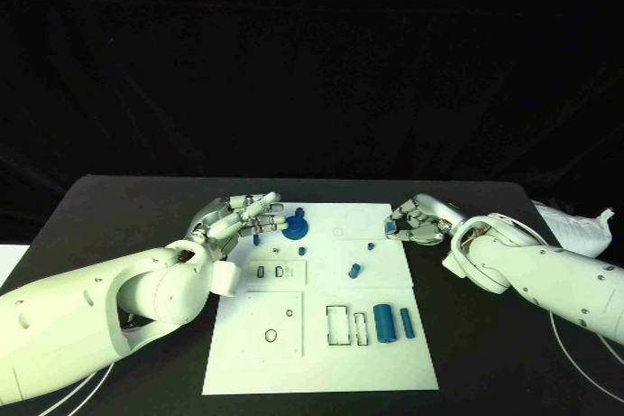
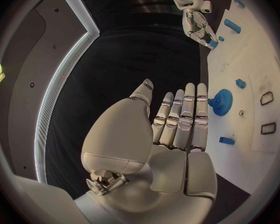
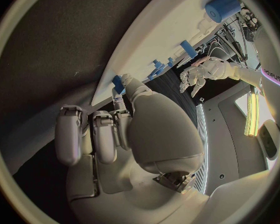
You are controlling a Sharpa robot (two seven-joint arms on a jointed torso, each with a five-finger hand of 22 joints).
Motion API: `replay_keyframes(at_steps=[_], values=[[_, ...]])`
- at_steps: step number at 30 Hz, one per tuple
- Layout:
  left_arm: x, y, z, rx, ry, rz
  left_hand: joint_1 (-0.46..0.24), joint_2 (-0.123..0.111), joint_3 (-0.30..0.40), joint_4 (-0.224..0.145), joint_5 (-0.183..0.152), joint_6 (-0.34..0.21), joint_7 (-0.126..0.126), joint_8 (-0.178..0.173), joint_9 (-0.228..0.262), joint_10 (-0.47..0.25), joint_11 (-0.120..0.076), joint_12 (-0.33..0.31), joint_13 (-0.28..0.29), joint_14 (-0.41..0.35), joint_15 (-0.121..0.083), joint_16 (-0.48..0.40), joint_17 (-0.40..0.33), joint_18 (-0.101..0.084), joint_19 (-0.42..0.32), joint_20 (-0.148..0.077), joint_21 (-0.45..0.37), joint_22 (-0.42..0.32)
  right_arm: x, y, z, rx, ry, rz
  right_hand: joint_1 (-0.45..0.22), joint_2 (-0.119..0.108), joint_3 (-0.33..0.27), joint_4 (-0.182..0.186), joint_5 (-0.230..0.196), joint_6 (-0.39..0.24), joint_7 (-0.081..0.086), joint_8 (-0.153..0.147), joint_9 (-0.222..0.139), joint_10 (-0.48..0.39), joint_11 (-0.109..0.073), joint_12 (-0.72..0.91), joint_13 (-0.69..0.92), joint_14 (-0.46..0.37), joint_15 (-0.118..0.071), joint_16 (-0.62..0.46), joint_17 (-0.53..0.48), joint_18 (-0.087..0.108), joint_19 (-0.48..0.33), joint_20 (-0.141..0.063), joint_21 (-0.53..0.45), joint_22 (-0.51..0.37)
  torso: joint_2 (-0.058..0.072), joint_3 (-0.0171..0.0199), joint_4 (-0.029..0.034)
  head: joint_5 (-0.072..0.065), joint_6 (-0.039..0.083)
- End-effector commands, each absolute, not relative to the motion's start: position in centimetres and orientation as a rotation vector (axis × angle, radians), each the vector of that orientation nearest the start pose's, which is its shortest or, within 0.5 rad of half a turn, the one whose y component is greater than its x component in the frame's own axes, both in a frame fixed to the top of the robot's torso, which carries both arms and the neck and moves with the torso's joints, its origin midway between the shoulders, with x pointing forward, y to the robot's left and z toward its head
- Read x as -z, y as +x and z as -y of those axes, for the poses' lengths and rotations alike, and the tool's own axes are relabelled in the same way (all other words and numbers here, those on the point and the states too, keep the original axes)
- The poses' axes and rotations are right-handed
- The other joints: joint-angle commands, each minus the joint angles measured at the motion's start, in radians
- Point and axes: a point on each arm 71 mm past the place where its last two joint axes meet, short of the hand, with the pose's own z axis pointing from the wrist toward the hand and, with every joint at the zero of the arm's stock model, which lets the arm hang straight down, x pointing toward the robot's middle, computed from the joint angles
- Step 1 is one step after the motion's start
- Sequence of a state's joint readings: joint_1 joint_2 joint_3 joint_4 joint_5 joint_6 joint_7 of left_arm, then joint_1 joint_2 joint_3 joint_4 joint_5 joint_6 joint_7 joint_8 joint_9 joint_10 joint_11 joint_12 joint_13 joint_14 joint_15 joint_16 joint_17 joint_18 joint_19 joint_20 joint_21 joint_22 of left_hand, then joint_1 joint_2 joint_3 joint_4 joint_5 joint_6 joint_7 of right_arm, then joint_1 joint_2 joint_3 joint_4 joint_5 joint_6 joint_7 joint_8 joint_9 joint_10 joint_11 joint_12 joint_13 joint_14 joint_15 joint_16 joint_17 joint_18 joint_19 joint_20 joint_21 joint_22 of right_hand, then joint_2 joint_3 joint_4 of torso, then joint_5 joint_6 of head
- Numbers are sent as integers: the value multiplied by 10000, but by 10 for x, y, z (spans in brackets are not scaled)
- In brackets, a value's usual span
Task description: Assemble the parts on the task board
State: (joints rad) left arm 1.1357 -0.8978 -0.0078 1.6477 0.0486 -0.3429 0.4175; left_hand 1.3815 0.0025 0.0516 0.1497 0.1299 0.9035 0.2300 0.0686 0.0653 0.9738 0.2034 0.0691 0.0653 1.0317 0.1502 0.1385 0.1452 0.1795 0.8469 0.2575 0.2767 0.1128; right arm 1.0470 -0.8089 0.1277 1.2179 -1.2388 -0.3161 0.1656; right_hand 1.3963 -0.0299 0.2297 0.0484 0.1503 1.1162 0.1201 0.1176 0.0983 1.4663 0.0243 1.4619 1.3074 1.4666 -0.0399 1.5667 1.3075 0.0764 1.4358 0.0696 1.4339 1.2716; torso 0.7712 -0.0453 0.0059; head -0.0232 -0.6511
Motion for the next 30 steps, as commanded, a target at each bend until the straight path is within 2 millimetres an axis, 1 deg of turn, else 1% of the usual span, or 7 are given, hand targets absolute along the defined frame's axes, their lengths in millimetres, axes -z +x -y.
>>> replay_keyframes(at_steps=[1, 8, 13, 16, 19, 24, 30], values=[[185, 459, -200, 16289, -11941, -14063, 71, 35, -8, -55, -50, -53, 259, -47, -13, -49, -10, -34, -13, -43, 51, -46, 15, 19, 23, 53, -32, -9, 216, 521, 271, -7572, 1425, -15823, -68, 177, 28, 20, 71, 341, -246, 120, 161, 437, -74, 40, 1824, 1041, -89, 41, 2633, -159, 3, -86, 45, 13, -11, -7, 4, -5, -14], [185, 460, -202, 16255, -11945, -14037, 71, 35, -8, -55, -50, -53, 259, -47, -13, -49, -10, -34, -13, -43, 51, -46, 15, 19, 23, 53, -32, -9, 201, 512, 248, -7811, 1430, -15404, -130, 200, 37, 23, 176, 342, -272, 119, 173, 411, -101, -14, 1787, 1041, -115, 41, 2633, -155, -4, -119, 35, -9, -28, -15, 1, 20, -2], [186, 462, -205, 16164, -12006, -13953, 71, 35, -8, -55, -50, -53, 259, -47, -13, -49, -10, -34, -13, -43, 51, -46, 15, 19, 23, 53, -32, -9, 188, 500, 215, -8072, 908, -15302, -134, 198, 39, 18, 179, 332, -269, 113, 173, 389, -102, -51, 1760, 1041, -119, 41, 2633, -153, -8, -123, 30, -20, -72, -33, 11, 74, -10], [187, 463, -208, 16111, -12110, -13888, 71, 35, -8, -55, -50, -53, 259, -47, -13, -49, -10, -34, -13, -43, 51, -46, 15, 19, 23, 53, -32, -9, 183, 492, 192, -8264, 514, -15392, -136, 203, 60, -10, 191, 291, -262, 89, 170, 355, -101, -107, 1722, 1041, -124, 41, 2633, -150, -14, -135, 21, -39, -112, -55, 37, 99, -80], [187, 464, -209, 16099, -12198, -13851, 72, 40, -4, -65, -50, -58, 259, -47, -13, -53, -8, -35, -12, -42, 51, -51, 16, 18, 22, 55, -34, -12, 182, 485, 172, -8464, 127, -15540, -169, 176, 57, -25, 177, 235, -237, 53, 163, 315, -86, -172, 1677, 1041, -120, 41, 2633, -148, -19, -142, 13, -54, -151, -105, 112, 83, -138], [187, 465, -211, 16052, -12261, -13787, 72, 40, -4, -65, -50, -58, 259, -47, -13, -53, -8, -35, -12, -42, 51, -51, 16, 18, 22, 55, -34, -12, 186, 471, 137, -8349, -563, -15750, -184, 213, 93, -36, 206, 197, -222, 25, 158, 262, -75, -261, 1615, 1041, -113, 41, 2633, -145, -26, -142, 2, -75, -206, -196, 199, 145, -238], [187, 465, -214, 15990, -12288, -13714, 72, 40, -4, -65, -50, -58, 259, -47, -13, -53, -8, -35, -12, -42, 51, -51, 16, 18, 22, 55, -34, -12, 199, 460, 108, -8080, -1060, -15998, -204, 241, 129, -46, 258, 168, -208, 2, 155, 222, -64, -329, 1568, 1036, -106, 30, 2610, -142, -33, -139, -9, -95, -242, -248, 259, 176, -339]])
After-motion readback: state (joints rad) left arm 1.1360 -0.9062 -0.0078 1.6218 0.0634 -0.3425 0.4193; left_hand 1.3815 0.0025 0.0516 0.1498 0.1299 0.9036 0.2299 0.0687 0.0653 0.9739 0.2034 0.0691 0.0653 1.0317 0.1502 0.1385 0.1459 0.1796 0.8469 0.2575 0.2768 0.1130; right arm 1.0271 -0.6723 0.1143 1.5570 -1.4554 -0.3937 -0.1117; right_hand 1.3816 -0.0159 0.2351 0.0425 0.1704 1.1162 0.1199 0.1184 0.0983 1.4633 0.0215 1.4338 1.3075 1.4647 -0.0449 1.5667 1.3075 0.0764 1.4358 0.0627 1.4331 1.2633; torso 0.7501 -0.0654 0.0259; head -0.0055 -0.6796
